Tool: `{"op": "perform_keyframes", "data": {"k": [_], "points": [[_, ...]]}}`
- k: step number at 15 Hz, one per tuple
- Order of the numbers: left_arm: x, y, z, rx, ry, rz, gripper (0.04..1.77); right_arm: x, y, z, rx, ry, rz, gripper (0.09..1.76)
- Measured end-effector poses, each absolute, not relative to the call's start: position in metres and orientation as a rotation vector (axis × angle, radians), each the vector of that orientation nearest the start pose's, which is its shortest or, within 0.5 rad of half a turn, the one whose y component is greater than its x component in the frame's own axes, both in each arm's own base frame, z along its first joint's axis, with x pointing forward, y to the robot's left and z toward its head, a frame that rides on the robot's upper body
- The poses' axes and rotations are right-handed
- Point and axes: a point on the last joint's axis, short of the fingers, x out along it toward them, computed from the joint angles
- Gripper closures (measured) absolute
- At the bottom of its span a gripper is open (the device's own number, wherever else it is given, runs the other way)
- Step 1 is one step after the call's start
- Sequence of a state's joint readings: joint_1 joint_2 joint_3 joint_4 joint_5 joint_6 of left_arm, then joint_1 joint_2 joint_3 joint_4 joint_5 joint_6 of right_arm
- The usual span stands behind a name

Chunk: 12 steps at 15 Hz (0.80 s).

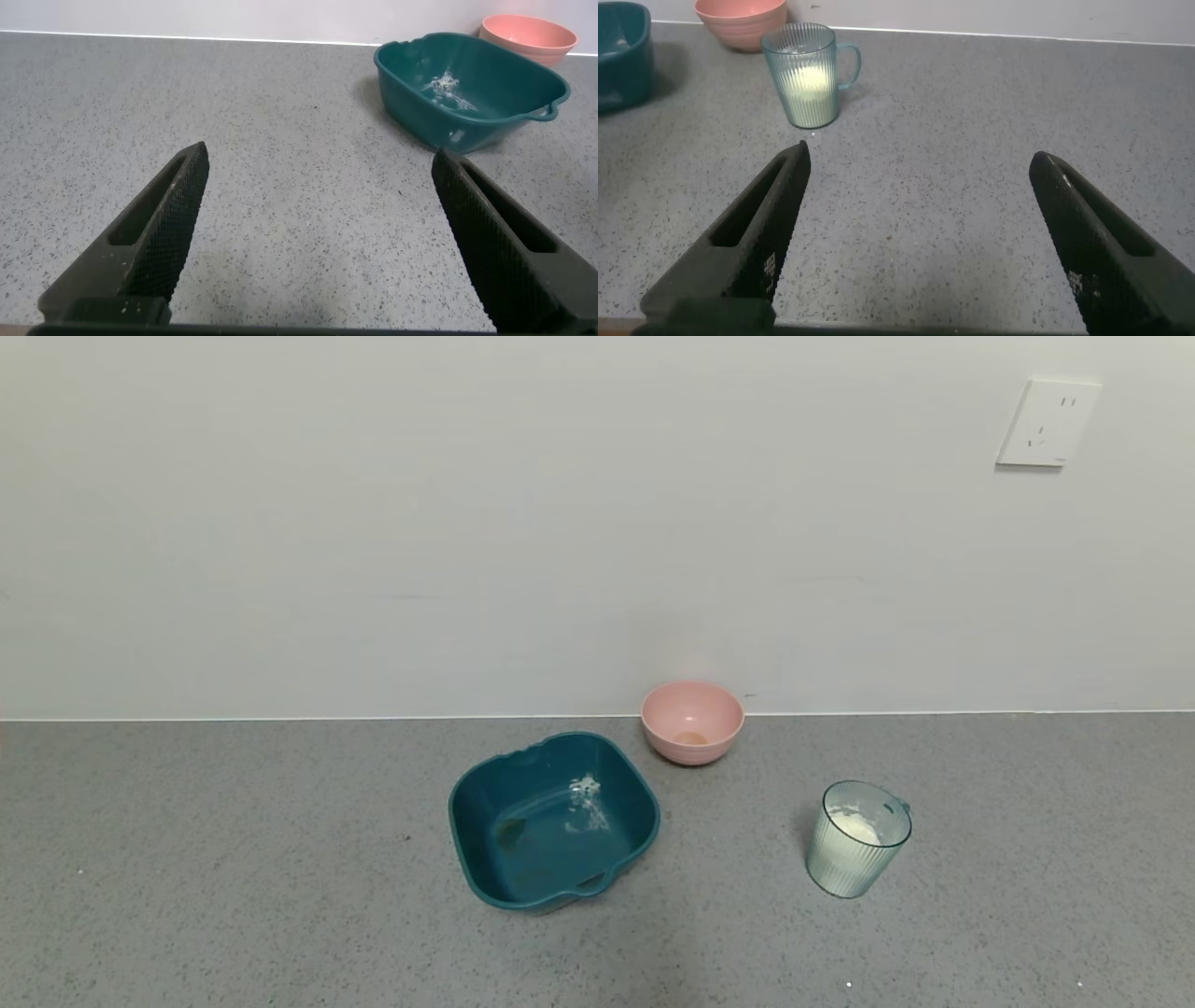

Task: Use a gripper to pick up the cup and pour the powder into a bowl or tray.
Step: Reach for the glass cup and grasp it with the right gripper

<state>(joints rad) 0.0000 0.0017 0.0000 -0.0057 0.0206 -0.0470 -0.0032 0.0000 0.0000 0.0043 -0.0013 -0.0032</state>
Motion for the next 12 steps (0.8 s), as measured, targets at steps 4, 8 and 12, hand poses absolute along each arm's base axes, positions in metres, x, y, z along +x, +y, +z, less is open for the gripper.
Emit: {"op": "perform_keyframes", "data": {"k": [4, 8, 12], "points": [[-0.023, 0.0, 0.076, -0.047, -0.005, 0.021, 0.09, -0.023, 0.0, 0.075, -0.003, 0.002, -0.006, 0.14], [-0.023, 0.0, 0.076, -0.047, -0.005, 0.021, 0.09, -0.024, 0.0, 0.079, -0.018, -0.011, -0.011, 0.14], [-0.023, 0.0, 0.076, -0.047, -0.005, 0.021, 0.09, -0.03, 0.0, 0.107, -0.033, -0.081, 0.016, 0.14]]}}
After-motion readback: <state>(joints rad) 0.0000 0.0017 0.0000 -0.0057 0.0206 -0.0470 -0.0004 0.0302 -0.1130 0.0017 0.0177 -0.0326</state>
